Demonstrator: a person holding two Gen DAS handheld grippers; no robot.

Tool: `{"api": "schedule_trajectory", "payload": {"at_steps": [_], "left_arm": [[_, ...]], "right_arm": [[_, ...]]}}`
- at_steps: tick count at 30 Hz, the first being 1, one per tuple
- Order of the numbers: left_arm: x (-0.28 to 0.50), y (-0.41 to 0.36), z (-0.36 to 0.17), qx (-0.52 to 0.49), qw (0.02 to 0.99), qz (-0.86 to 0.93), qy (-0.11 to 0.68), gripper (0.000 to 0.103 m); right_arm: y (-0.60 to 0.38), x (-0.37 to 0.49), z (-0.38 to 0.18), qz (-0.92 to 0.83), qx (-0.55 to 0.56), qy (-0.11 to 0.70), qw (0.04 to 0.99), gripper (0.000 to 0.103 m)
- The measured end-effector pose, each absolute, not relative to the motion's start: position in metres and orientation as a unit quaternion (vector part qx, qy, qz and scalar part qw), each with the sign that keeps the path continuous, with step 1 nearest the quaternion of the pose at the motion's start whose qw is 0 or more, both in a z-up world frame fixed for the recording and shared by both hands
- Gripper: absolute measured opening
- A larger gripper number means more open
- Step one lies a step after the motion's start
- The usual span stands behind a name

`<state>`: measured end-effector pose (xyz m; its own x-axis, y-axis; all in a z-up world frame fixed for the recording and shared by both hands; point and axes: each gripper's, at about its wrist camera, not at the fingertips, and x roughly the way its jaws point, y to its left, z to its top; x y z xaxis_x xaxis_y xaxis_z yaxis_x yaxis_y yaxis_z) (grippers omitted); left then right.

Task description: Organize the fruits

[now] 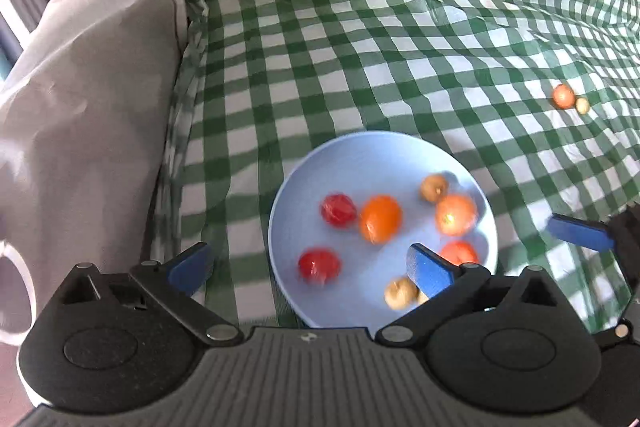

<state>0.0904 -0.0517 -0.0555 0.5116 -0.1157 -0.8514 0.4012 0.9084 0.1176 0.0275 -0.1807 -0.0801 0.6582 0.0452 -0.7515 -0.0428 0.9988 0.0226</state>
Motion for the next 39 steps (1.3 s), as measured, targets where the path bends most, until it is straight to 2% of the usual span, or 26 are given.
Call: {"api": "schedule_trajectory", "payload": {"at_steps": [6, 17, 25, 39], "left_arm": [[0.052, -0.034, -0.040, 0.138, 0.852, -0.140, 0.484, 0.103], [-0.023, 0.003, -0.025, 0.148, 0.864, -0.112, 0.469, 0.103], [-0.043, 0.009, -0.009, 0.136, 0.876, -0.113, 0.449, 0.103], [-0.052, 0.009, 0.001, 0.135, 0.884, -0.117, 0.432, 0.103]], "right_arm": [[-0.176, -0.017, -0.057, 0.002, 0.026, 0.421, 0.907, 0.102], [-0.155, -0.080, -0.017, -0.012, 0.016, 0.359, 0.933, 0.102], [-0.146, -0.106, 0.006, -0.012, 0.004, 0.319, 0.948, 0.102], [-0.141, -0.121, 0.013, -0.012, -0.003, 0.311, 0.950, 0.102]]}}
